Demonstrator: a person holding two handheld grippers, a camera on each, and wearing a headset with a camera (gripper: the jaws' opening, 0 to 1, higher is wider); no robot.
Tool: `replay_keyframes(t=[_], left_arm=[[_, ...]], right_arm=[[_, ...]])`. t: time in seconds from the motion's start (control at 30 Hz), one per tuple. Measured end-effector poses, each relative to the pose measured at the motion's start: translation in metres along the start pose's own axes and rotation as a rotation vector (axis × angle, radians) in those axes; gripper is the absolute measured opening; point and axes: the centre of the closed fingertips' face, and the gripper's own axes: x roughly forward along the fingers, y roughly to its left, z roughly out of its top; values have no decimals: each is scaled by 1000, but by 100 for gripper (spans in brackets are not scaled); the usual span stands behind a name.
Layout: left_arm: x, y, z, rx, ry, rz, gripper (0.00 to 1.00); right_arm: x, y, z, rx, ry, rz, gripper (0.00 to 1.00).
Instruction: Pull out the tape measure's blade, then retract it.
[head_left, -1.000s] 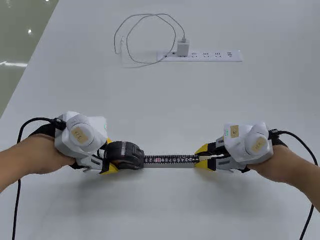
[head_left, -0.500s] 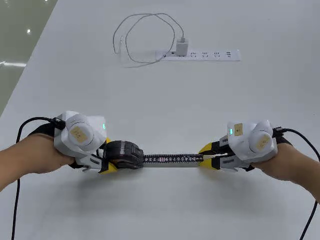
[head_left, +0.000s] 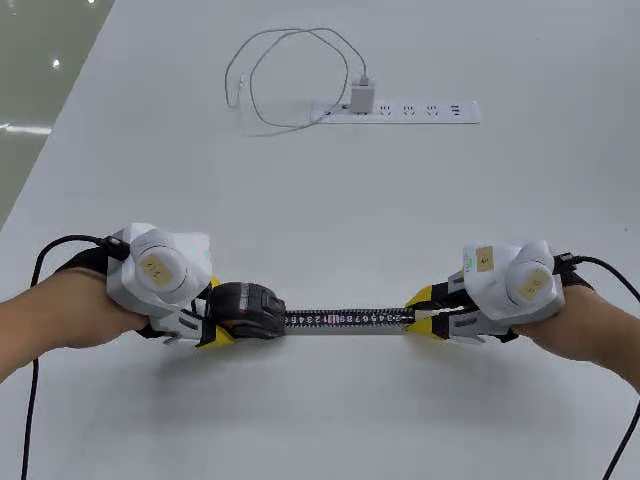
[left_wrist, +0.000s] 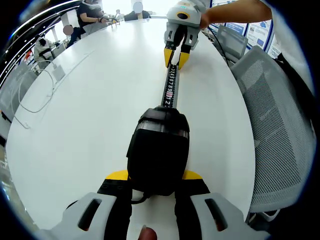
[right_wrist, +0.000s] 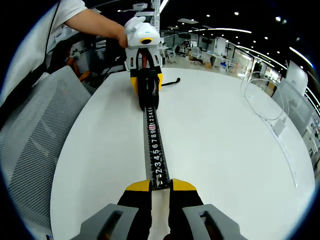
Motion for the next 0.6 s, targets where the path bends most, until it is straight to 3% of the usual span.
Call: replay_keyframes(t=[0.6], left_arm=[[1,1,-1,3,2,0,28]], right_arm=[[-11,-1,-15,0,33,-5,7]])
